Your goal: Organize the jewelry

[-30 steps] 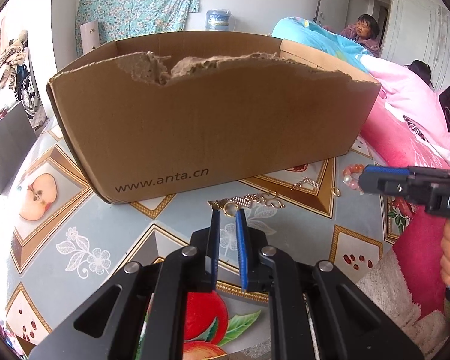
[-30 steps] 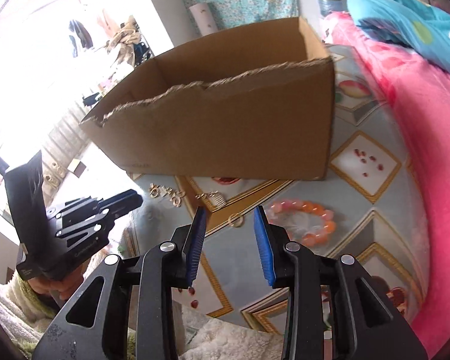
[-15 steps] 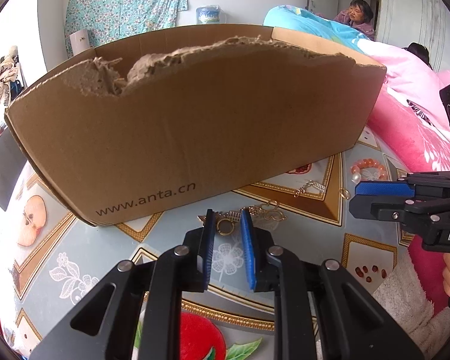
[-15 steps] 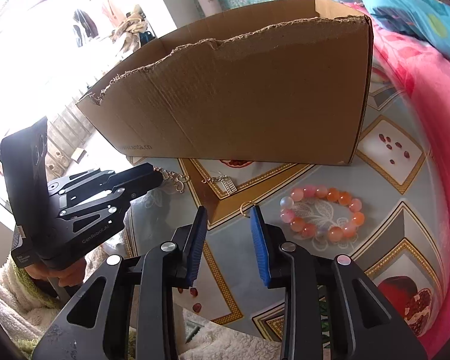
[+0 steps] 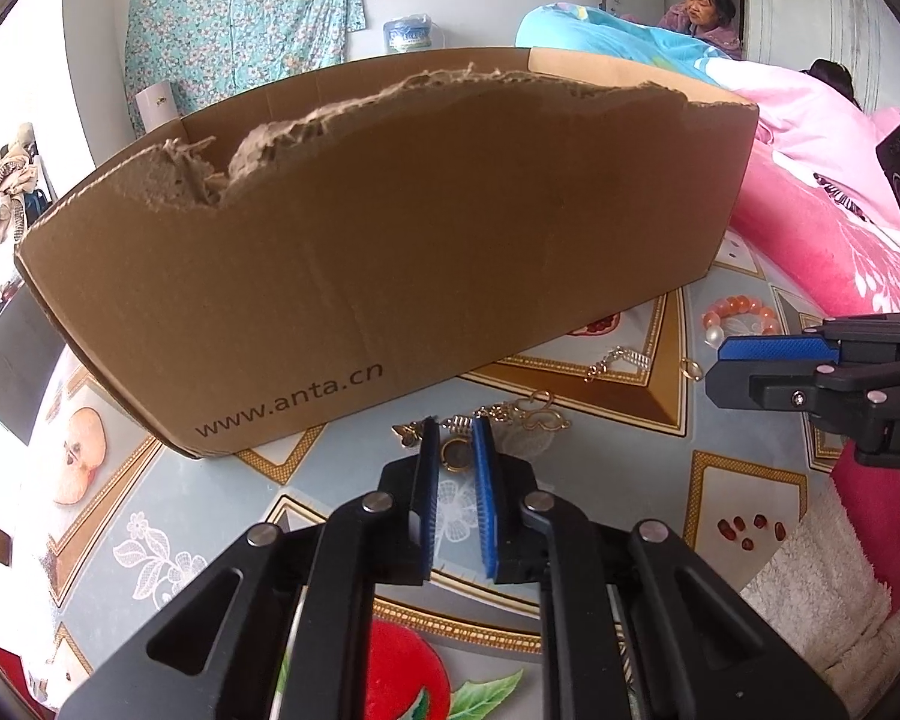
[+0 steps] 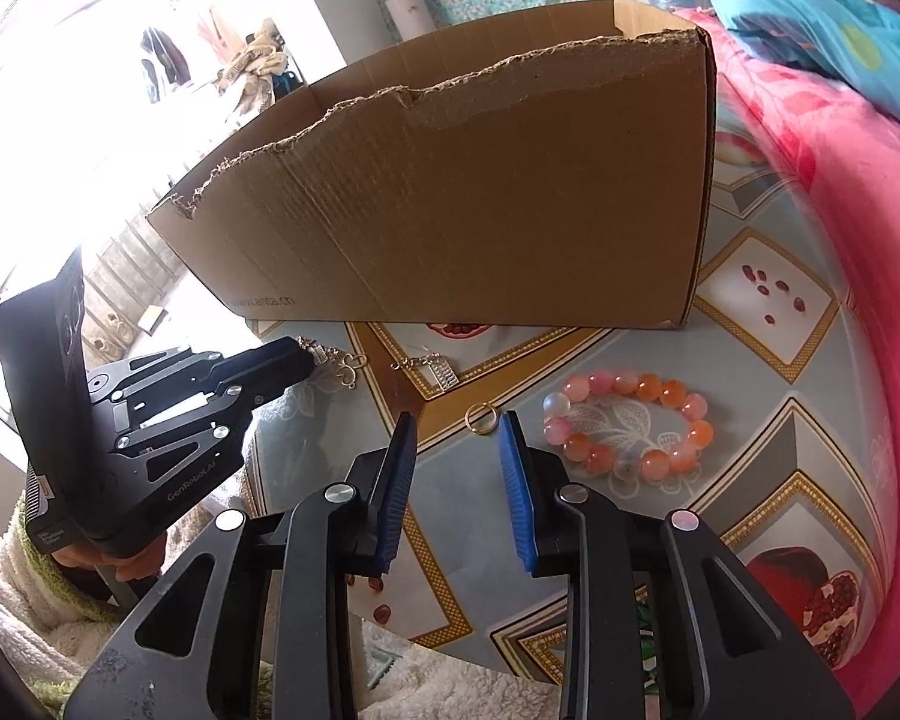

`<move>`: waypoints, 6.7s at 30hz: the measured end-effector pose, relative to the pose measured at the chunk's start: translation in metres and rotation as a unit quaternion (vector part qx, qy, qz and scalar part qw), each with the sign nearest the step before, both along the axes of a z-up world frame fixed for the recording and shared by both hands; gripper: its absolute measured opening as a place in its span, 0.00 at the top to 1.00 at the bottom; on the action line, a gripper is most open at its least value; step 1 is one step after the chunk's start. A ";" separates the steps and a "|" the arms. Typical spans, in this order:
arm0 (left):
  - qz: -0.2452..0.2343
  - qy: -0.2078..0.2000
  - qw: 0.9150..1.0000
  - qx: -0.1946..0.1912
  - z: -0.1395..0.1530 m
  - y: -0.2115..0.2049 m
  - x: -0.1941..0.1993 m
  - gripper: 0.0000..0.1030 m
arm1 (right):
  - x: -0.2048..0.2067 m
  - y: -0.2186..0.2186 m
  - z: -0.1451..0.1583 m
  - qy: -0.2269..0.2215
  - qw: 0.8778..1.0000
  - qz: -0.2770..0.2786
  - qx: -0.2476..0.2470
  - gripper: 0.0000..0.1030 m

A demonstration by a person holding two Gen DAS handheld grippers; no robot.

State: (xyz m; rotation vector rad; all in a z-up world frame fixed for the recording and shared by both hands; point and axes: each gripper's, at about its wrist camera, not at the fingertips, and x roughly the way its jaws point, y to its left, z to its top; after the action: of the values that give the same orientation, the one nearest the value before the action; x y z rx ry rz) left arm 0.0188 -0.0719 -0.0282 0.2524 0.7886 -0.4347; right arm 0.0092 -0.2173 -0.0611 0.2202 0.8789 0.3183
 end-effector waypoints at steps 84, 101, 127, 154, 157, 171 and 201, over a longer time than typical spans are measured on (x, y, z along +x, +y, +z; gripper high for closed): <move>0.038 0.139 0.988 -0.059 0.086 -0.034 0.173 0.90 | 0.184 0.008 0.064 0.074 0.997 0.016 0.022 0.85; 0.037 0.075 0.991 -0.101 0.121 -0.009 0.142 0.84 | 0.138 -0.017 0.100 -0.004 0.998 0.000 0.055 0.79; 0.023 0.016 0.998 -0.064 0.035 0.039 -0.002 0.82 | 0.025 0.034 -0.006 0.014 0.998 0.026 0.062 0.78; 0.016 0.013 1.000 -0.006 -0.001 0.007 0.025 0.82 | 0.036 0.038 -0.012 0.021 0.996 0.044 0.071 0.78; 0.014 0.013 1.000 -0.008 -0.001 0.006 0.024 0.88 | 0.035 0.037 -0.011 0.018 0.996 0.043 0.071 0.78; 0.012 0.018 1.000 -0.009 0.001 0.014 0.003 0.88 | 0.024 0.023 -0.004 0.006 0.998 0.029 0.059 0.78; 0.040 0.030 0.996 -0.078 0.008 0.043 0.002 0.88 | 0.053 0.078 -0.015 -0.006 0.991 0.016 -0.133 0.76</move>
State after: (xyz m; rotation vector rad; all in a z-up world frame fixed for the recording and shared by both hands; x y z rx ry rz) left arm 0.0211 -0.0285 -0.0206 0.0625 0.8173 -0.4263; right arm 0.0626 -0.1392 -0.0760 -0.0437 0.9039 0.2292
